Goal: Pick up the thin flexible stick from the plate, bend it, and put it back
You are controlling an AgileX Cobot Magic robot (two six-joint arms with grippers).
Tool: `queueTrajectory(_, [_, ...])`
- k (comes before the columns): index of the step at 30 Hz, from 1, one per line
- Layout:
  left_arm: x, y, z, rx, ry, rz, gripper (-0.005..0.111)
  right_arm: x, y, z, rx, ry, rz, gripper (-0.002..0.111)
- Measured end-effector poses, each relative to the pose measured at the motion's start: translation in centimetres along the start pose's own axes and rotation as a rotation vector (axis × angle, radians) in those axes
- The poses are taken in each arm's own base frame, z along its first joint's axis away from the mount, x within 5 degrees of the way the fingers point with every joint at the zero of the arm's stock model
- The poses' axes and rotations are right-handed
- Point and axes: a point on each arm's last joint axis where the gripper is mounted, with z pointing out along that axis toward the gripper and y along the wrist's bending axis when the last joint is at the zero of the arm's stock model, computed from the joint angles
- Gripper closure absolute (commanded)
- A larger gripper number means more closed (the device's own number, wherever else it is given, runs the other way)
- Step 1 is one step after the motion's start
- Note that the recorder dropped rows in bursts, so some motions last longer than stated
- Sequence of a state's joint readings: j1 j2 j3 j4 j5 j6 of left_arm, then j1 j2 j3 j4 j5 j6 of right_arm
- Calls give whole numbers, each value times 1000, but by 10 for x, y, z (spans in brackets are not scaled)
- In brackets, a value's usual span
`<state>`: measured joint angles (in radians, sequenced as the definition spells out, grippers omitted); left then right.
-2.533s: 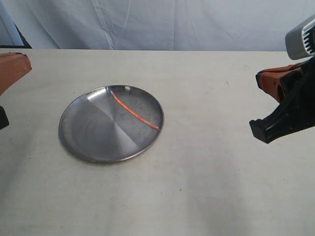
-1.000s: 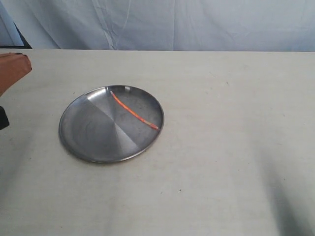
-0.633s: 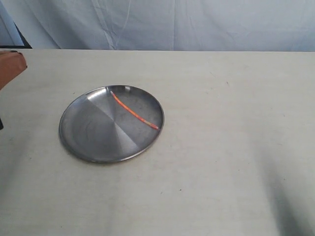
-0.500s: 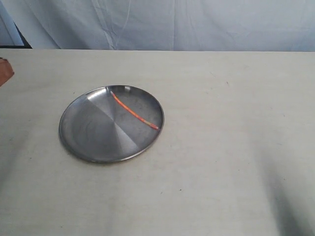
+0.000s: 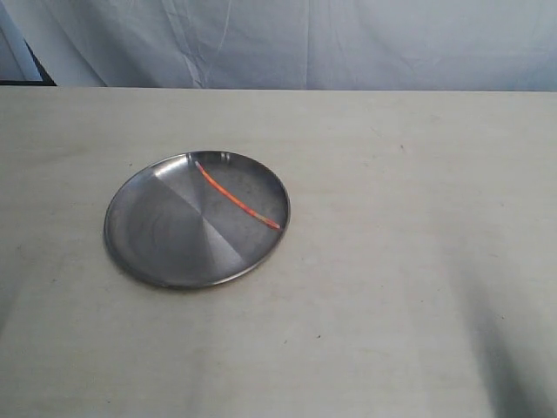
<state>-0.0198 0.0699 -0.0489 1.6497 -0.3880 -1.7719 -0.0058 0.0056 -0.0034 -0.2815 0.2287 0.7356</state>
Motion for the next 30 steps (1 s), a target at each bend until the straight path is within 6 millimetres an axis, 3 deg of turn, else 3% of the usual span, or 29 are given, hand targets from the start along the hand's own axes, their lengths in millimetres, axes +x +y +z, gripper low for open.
queueTrajectory(30, [-1,-5,-6,23,-39,54,106,0,0,0,1,1,2,109])
